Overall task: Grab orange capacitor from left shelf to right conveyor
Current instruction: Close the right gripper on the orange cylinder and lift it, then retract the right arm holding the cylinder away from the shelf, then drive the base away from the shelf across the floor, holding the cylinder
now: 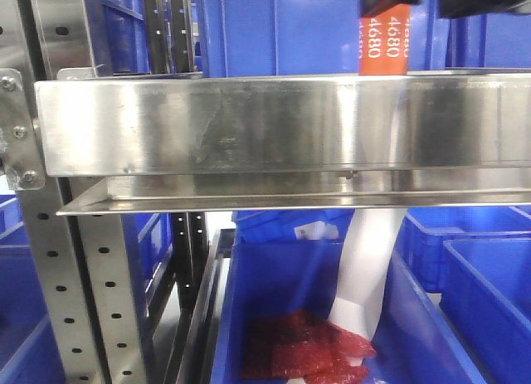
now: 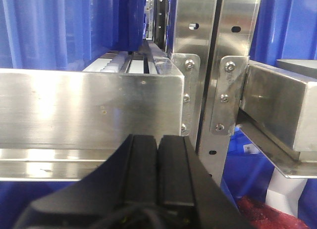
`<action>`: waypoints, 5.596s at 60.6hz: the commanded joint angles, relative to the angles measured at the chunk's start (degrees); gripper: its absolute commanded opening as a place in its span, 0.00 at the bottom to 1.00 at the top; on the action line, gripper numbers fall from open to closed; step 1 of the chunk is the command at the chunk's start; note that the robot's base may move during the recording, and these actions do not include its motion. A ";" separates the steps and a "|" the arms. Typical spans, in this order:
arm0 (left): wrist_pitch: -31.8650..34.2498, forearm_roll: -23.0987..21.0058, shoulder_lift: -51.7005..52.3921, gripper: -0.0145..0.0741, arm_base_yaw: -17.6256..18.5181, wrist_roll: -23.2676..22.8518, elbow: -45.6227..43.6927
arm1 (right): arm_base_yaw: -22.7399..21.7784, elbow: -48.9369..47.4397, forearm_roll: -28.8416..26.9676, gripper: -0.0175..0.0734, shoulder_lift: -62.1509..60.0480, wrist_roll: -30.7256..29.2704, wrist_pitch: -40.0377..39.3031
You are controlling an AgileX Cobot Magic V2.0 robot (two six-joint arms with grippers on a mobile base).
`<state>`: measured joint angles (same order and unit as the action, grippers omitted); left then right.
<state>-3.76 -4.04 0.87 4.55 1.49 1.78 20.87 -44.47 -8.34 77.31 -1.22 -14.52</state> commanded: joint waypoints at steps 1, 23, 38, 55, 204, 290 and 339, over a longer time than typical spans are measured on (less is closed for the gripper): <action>5.11 -0.20 0.55 0.02 0.40 -0.09 -0.20 | -0.05 -3.45 0.24 0.88 1.43 0.36 -6.88; 5.11 -0.20 0.55 0.02 0.40 -0.09 -0.20 | -2.87 -6.86 0.24 0.87 8.93 0.36 -8.60; 5.11 -0.20 0.55 0.02 0.40 -0.09 -0.20 | -2.87 -8.20 0.24 0.51 9.70 0.36 -8.99; 5.11 -0.20 0.55 0.02 0.40 -0.09 -0.20 | -2.87 -10.79 3.54 0.34 4.54 0.36 -3.54; 5.11 -0.20 0.55 0.02 0.06 -0.09 -0.20 | -2.87 8.73 7.95 0.34 -54.29 0.14 24.93; 5.11 -0.20 0.55 0.02 0.06 -0.09 -0.20 | -2.87 8.73 7.95 0.34 -54.29 0.14 24.93; 5.11 -0.20 0.55 0.02 0.06 -0.09 -0.20 | -2.87 8.73 7.95 0.34 -54.29 0.14 24.93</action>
<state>-3.76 -4.04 0.87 4.55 1.49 1.78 18.12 -34.08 -0.80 22.64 -0.79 15.61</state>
